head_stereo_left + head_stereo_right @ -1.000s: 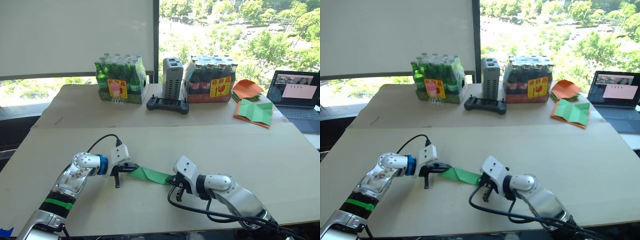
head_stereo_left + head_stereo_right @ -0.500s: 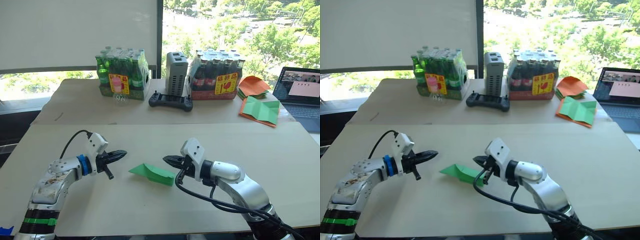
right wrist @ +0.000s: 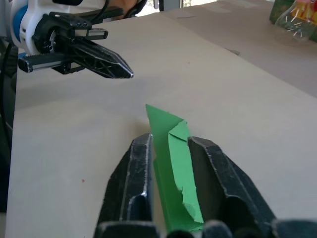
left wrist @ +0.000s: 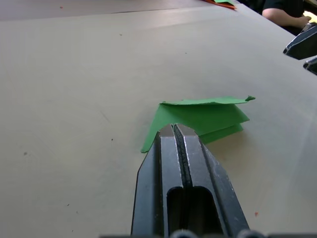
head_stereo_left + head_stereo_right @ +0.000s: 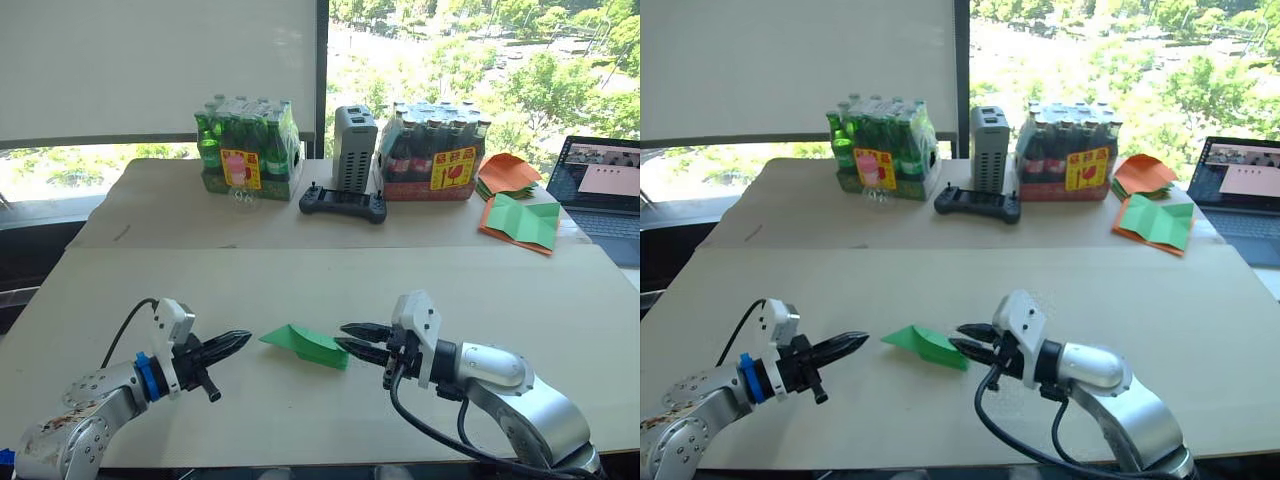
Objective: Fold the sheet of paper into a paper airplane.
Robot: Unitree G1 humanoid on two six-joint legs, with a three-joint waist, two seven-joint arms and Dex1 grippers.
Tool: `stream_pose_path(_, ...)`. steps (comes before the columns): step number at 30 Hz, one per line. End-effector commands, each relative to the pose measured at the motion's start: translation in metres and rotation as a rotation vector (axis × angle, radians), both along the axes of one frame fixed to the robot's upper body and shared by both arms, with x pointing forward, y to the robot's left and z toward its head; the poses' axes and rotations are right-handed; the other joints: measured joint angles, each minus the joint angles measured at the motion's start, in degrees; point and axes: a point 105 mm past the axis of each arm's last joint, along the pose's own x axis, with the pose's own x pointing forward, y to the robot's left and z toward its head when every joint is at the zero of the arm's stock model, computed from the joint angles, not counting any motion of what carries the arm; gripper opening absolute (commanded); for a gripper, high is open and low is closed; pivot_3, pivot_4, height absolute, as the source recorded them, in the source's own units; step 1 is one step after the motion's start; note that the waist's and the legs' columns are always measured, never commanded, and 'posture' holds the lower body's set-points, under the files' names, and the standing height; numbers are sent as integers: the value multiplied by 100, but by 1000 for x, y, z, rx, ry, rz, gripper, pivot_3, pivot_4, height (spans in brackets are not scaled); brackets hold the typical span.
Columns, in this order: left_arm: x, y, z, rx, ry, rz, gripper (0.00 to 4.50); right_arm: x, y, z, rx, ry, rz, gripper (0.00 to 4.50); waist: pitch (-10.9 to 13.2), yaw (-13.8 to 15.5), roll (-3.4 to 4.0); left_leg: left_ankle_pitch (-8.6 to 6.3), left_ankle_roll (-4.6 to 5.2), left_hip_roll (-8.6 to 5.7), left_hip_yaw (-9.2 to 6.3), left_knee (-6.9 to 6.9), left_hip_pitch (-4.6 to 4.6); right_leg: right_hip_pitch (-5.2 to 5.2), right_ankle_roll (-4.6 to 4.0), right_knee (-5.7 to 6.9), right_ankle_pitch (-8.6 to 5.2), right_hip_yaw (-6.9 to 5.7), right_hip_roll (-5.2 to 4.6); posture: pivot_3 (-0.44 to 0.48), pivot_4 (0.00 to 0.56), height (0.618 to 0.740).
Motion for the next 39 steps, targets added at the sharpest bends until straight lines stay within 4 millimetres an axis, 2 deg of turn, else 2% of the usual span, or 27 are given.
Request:
stream_pose_path(1, -6, -1, 11, -20, -23, -17, 1232, -13, 4, 0, -28, -53, 83, 2685, 0, 1, 0, 0, 0, 0, 0, -1, 0, -1, 0, 0, 0, 0, 0, 0, 150, 678)
stream_pose_path(4, -10, 0, 11, -15, -17, -21, 2181, -20, 4, 0, -26, -49, 119, 3666, 0, 0, 0, 0, 0, 1, 0, -2, -1, -2, 0, 1, 0, -1, 0, 0, 150, 678)
stream_pose_path(6, -11, 0, 10, -11, -9, -28, 2843, -27, 6, -10, -54, -11, 156, 4346, 0, 4, 0, 0, 0, 1, 1, -1, 0, -1, 0, -1, 0, 0, 0, 0, 150, 678)
stream_pose_path(7, -12, -1, 9, -9, -6, -31, 3144, -29, 7, -14, -65, 5, 167, 4500, 0, 6, 0, 0, 0, 1, 1, -1, 0, 0, 0, -1, 0, 0, 0, 0, 150, 678)
stream_pose_path(11, -13, -5, 7, -3, 4, -52, 4477, -30, 19, -26, -26, 73, 196, 4500, 0, 12, -2, 0, 0, 3, 1, -1, 1, 0, -1, -1, 0, -1, 1, 0, 150, 678)
stream_pose_path(15, -12, -7, 6, 0, 6, -53, 4477, -22, 25, -33, -13, 83, 193, 4500, 0, 14, -2, 0, -1, 2, 1, 0, 1, 1, -1, -2, 0, 1, 0, 0, 150, 678)
stream_pose_path(18, -12, -8, 7, 2, 5, -59, 4477, -8, 30, -36, 0, 89, 169, 4500, 0, 10, -2, 1, -2, 2, 1, 1, 1, 0, -1, -1, 0, 0, 1, 0, 150, 678)
stream_pose_path(25, -12, -11, 10, 3, -7, -69, 4477, 28, 23, -32, 11, 42, 78, 4500, 0, 2, -1, 1, -3, 0, 1, 0, 0, -3, -2, 1, 1, 0, 0, 0, 150, 678)
stream_pose_path(33, -7, -11, 15, 5, -33, -66, 4477, 47, 19, -22, 44, 39, 16, 4500, 0, -3, -1, 1, -3, 1, 1, 0, 0, -3, -2, 2, 1, 0, 1, 0, 150, 678)
stream_pose_path(39, -4, -12, 14, 2, -37, -68, 4477, 50, 19, -7, 78, 29, 24, 4500, 0, -29, -1, 2, -3, 1, 1, 0, 0, -4, -2, 4, 1, 0, 1, 0, 150, 678)
